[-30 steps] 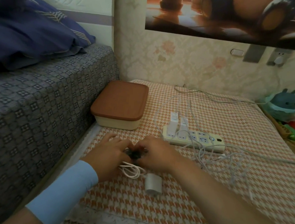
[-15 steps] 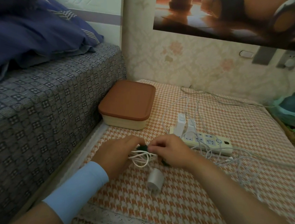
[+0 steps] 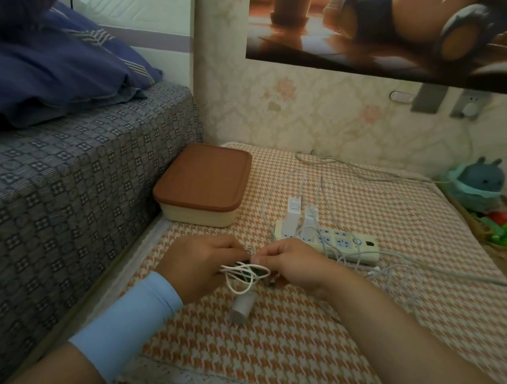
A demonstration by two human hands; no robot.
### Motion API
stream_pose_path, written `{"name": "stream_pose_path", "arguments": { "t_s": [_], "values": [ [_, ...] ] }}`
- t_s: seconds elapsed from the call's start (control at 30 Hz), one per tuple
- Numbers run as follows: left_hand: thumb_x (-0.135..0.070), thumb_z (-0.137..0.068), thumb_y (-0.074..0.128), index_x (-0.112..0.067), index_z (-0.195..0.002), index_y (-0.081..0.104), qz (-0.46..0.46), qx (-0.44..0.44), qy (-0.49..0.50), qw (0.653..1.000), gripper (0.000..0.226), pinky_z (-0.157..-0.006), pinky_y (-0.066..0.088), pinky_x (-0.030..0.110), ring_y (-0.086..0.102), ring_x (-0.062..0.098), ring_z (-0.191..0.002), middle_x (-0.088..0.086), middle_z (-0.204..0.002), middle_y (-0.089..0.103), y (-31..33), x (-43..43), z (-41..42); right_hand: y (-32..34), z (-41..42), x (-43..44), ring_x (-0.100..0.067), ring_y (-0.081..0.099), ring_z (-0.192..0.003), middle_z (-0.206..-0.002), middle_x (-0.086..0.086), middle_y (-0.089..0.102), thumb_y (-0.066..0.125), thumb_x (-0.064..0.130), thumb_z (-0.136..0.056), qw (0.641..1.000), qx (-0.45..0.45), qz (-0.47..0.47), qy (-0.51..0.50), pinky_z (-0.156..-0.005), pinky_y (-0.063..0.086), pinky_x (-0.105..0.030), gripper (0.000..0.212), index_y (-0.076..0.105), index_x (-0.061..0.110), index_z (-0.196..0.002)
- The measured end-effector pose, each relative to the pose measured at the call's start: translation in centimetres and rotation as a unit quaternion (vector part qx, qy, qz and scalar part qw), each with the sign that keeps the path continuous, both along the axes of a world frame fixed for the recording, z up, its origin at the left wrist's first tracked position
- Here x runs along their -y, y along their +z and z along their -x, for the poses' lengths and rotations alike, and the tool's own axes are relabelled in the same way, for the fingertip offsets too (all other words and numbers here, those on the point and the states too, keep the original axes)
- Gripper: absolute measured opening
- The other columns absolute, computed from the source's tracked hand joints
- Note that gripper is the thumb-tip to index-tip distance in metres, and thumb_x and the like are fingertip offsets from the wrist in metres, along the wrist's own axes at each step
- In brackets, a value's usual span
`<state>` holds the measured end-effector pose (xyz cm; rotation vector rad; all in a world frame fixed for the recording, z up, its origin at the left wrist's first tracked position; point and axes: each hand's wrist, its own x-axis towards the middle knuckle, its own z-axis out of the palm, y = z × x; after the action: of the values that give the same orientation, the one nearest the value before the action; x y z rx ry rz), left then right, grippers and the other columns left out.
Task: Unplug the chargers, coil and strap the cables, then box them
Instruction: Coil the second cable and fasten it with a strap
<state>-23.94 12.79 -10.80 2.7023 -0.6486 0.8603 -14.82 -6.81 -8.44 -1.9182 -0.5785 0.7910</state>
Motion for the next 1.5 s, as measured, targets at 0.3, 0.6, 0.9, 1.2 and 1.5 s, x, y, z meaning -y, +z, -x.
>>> {"name": "stream_pose_path", "arguments": {
  "t_s": [0.3,0.6,0.9,1.2,1.5],
  "values": [
    [-0.023,-0.079,0.07,-0.034,-0.088,0.073,-0.03,-0.067,0.087,0.994,0.014,-0.049,0.051,0.032,0.065,0.017,-0.069,-0.01,-0.083,0.066,0.4,-0.1,0.7,0.0,-0.9,0.5,-0.015,0.051,-0.05,-0.067,-0.004,0.056,0.041,0.026,-0.109,0.996,0.032,0.011,-0.083,-0.056,0.047,-0.032,0.025,0.057,0.012,-0.096],
    [-0.047,-0.089,0.067,-0.027,-0.088,0.062,0.015,-0.44,0.179,0.88,0.021,-0.069,0.048,0.03,0.06,0.017,-0.082,-0.004,-0.09,0.064,3.6,-0.9,0.4,1.4,-0.9,1.0,-0.035,0.067,-0.101,-0.083,0.003,0.079,0.048,0.017,-0.106,0.991,0.092,0.053,-0.084,-0.108,0.045,-0.054,0.023,0.069,0.012,-0.113],
    [-0.053,-0.076,0.077,-0.026,-0.082,0.058,-0.076,-0.404,0.155,0.898,0.033,-0.062,0.05,0.029,0.058,0.014,-0.072,-0.007,-0.078,0.062,9.3,1.2,0.8,4.3,0.7,1.0,-0.021,0.057,-0.051,-0.092,-0.01,0.073,0.045,0.0,-0.1,0.98,0.144,-0.086,-0.106,-0.062,0.051,-0.043,0.012,0.049,0.01,-0.094],
    [-0.004,-0.077,0.068,-0.022,-0.087,0.066,-0.222,-0.069,0.075,0.97,0.02,-0.05,0.034,0.03,0.063,0.027,-0.073,0.0,-0.085,0.059,10.0,5.1,-1.7,5.8,2.8,3.3,-0.02,0.045,-0.057,-0.083,-0.021,0.052,0.044,0.027,-0.101,0.981,-0.063,-0.169,-0.074,-0.051,0.038,-0.031,0.03,0.056,0.003,-0.089],
    [-0.002,-0.075,0.06,-0.016,-0.081,0.064,-0.138,0.205,-0.005,0.969,0.016,-0.074,0.043,0.036,0.056,0.026,-0.072,0.0,-0.073,0.059,9.8,7.6,-3.3,6.3,2.7,6.6,-0.01,0.043,-0.054,-0.072,-0.001,0.054,0.067,0.017,-0.095,0.982,-0.053,-0.181,0.033,-0.058,0.04,-0.027,0.014,0.054,0.013,-0.093]
  ]
}}
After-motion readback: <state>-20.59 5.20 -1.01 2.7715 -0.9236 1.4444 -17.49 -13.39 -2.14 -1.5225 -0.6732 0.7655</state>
